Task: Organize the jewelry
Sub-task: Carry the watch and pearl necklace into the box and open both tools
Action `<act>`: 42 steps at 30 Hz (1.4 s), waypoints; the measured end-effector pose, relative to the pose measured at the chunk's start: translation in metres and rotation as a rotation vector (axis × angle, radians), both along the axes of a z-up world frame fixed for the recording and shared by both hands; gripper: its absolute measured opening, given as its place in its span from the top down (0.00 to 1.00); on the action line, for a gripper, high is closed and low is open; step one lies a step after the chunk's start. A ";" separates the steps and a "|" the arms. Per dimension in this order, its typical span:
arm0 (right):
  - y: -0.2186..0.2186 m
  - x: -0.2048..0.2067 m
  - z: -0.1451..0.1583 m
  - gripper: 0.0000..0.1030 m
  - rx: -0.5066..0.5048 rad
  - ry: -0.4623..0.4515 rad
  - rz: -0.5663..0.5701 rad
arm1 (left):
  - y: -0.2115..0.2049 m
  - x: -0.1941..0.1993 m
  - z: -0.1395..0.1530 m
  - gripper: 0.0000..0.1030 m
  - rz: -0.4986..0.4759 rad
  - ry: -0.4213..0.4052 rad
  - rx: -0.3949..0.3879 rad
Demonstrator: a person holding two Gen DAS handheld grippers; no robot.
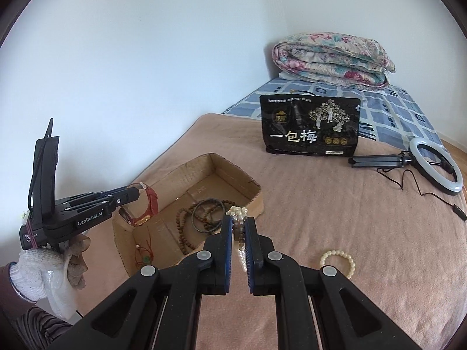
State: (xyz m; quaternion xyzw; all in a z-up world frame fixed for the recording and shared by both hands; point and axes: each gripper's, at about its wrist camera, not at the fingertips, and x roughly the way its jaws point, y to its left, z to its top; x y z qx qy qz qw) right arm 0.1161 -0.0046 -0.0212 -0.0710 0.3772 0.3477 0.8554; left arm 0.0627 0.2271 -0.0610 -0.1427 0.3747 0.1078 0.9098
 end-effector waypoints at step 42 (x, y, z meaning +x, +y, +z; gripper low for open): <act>0.086 -0.011 -0.042 0.35 -0.036 0.046 0.083 | 0.041 -0.014 -0.041 0.63 0.058 0.094 -0.041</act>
